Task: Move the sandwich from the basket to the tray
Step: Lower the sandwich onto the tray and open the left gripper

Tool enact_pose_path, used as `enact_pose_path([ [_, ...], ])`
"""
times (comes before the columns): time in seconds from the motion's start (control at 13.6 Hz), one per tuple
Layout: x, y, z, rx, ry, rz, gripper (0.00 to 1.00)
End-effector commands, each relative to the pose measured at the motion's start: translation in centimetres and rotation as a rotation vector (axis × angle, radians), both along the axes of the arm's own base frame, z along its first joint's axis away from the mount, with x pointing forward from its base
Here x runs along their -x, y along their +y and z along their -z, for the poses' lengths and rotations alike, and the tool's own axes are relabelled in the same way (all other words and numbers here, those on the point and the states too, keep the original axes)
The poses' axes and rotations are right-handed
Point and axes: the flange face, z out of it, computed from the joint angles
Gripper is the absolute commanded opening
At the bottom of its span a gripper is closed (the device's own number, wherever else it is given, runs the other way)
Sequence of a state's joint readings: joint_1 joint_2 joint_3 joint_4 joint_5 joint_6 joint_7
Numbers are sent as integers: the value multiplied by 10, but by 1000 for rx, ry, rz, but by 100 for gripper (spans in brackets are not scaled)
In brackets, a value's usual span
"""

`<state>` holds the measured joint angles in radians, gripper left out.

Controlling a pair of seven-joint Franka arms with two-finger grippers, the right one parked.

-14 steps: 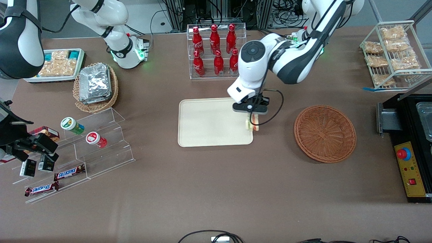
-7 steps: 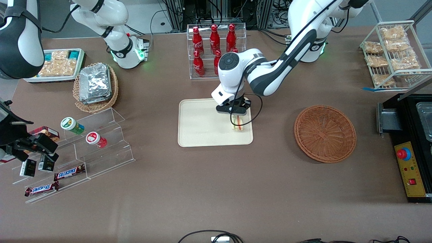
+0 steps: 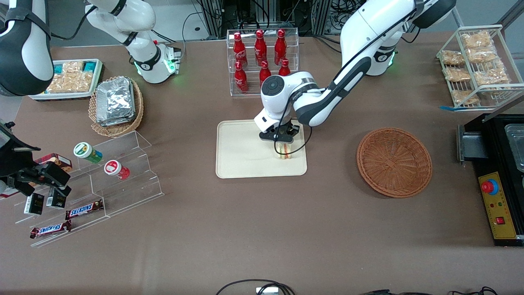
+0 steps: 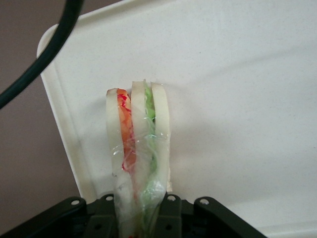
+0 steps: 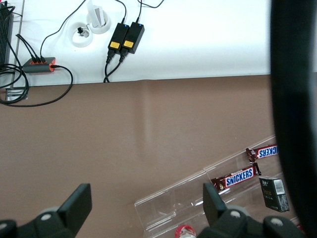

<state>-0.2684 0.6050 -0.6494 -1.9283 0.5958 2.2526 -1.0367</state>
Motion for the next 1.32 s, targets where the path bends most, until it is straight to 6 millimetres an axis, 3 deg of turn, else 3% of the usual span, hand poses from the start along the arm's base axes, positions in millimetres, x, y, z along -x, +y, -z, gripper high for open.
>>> enact_pose_path([
  [0.0,0,-7,7,4,-13,1,0],
  [0.07,1,-6,8,2,-10,-1,0],
  [0.22,1,-6,8,4,-14,-38,16],
  [0.29,0,-5,8,-1,-17,-73,46],
  [0.44,0,-5,6,-4,-23,-92,93],
  [0.51,-4,-4,2,1,-29,-103,99],
  [0.66,-12,0,-9,-11,-38,-127,99],
  [0.81,-36,11,-28,-6,-61,-177,99],
  [0.96,-64,11,-59,5,-70,-269,99],
  [1.25,-140,67,-119,-27,-92,-438,99],
])
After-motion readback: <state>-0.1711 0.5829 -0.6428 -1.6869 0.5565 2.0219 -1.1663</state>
